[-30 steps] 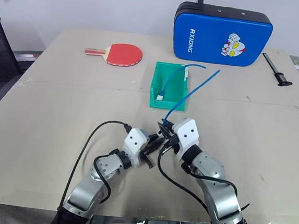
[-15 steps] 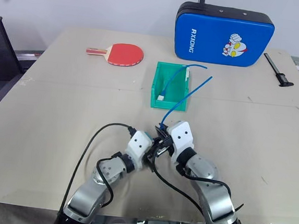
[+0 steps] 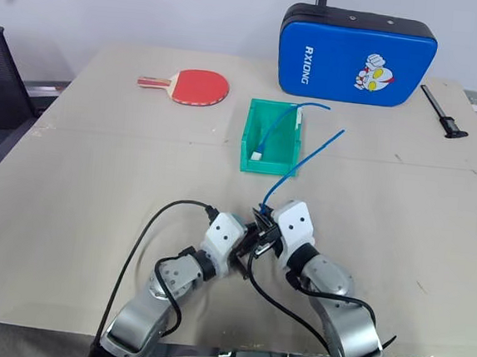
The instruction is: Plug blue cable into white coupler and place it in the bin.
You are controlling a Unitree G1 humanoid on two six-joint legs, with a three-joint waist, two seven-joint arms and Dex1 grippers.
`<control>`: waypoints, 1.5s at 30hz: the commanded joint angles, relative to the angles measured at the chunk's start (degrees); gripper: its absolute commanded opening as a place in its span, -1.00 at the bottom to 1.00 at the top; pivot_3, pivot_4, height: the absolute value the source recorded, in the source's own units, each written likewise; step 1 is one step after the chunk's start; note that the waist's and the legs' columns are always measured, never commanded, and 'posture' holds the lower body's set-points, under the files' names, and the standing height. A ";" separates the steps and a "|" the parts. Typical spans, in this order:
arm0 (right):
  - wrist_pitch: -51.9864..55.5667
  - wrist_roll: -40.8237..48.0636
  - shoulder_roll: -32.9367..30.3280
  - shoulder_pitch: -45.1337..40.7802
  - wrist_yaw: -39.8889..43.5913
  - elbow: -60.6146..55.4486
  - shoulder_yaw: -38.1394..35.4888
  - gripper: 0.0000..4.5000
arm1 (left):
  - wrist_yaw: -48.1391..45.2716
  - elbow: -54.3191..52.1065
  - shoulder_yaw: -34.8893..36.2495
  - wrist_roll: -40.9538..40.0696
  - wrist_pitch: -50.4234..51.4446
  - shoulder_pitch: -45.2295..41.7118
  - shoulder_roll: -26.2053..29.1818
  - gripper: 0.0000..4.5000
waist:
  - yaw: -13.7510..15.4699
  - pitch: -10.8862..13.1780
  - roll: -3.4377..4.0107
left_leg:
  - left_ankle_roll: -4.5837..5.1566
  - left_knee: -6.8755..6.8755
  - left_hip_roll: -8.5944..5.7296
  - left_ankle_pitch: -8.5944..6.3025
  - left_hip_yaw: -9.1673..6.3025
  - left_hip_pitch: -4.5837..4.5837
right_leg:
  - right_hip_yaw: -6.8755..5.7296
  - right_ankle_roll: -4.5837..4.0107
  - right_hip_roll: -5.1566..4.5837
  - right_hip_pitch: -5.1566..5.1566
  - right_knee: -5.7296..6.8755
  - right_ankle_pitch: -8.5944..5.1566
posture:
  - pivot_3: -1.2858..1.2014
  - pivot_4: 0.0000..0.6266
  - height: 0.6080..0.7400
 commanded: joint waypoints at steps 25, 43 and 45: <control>-13.76 -1.35 0.97 1.02 1.41 14.82 -0.97 -1.00 | -2.85 -3.21 3.02 -6.49 -0.15 0.18 -0.47 0.21 | -1.08 -1.20 -0.17 | -0.01 -0.19 0.08 -0.01 0.13 0.47 | 0.13 -0.04 -0.03 0.19 0.01 -0.04 | 0.03 -0.52 0.82; 17.97 22.93 -5.55 -36.73 13.91 16.49 -15.03 -1.00 | -8.73 -22.61 30.17 -35.14 24.91 -4.63 19.22 0.43 | -1.27 -0.32 0.01 | -0.01 -0.18 0.06 0.01 -0.04 0.01 | -0.05 -0.08 0.04 -0.11 0.04 0.01 | 0.03 -0.52 0.82; 18.84 22.25 -4.19 -44.90 14.19 26.38 -15.77 -1.00 | -6.90 -22.18 36.15 -39.98 28.99 -8.63 21.56 0.43 | -1.36 -0.15 0.00 | -0.02 -0.19 0.00 0.01 -0.07 -0.07 | -0.09 0.02 0.04 -0.12 0.03 0.06 | 0.03 -0.52 0.82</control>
